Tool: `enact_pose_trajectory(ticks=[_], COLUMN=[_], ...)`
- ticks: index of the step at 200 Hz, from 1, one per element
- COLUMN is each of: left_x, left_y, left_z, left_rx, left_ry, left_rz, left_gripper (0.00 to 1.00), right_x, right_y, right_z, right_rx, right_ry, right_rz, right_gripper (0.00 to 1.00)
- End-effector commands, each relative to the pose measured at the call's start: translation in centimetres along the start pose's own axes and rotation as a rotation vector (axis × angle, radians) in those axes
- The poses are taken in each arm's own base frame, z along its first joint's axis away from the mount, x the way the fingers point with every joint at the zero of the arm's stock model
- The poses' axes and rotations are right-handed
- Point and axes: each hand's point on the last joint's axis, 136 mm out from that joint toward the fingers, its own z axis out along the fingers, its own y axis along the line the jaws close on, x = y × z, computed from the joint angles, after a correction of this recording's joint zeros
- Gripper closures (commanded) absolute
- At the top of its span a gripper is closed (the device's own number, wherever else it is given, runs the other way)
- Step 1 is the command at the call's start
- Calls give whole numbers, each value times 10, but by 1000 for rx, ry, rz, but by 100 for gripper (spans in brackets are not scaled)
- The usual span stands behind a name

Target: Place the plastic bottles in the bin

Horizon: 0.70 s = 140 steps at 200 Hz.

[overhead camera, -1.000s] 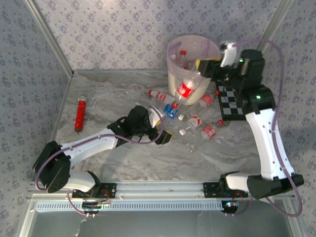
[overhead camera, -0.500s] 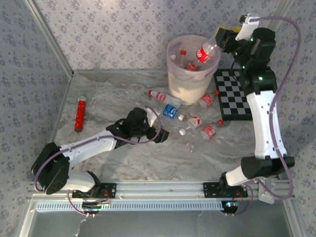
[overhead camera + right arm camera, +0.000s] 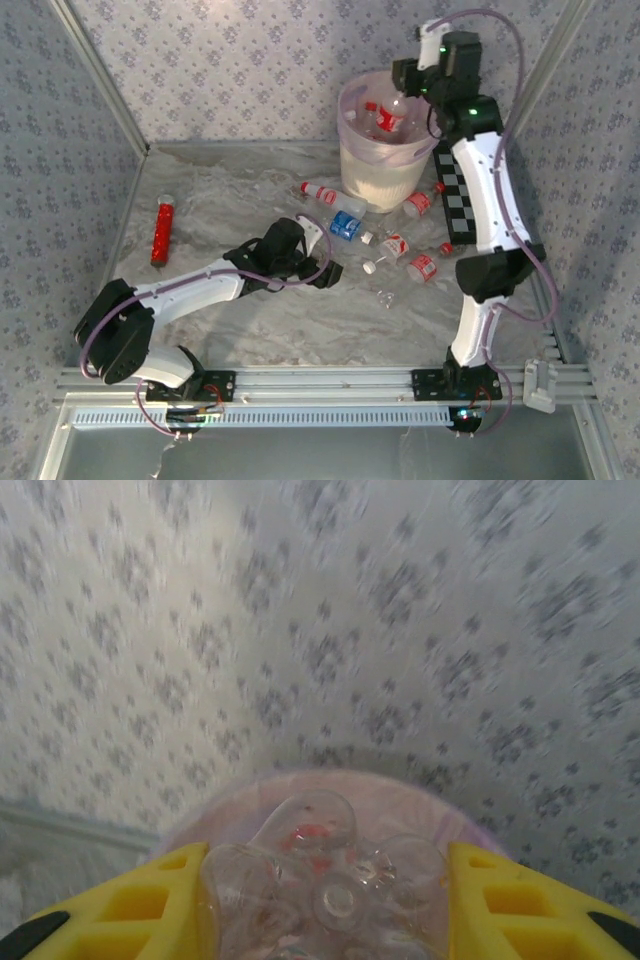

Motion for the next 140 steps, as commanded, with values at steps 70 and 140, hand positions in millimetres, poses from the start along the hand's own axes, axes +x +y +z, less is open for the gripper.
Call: enact_pose_trajectory(ticks=[70, 140], left_x=[-9, -5], left_y=[5, 11], left_z=[-10, -11], left_rx=[-35, -71], left_ry=[-15, -1], left_rz=[-12, -31], left_gripper=[0, 0], right_x=[169, 209], right_y=[31, 39], right_z=[66, 78], right_rx=[-38, -62], right_ry=[434, 510], right_rz=[14, 135], right_gripper=[93, 76])
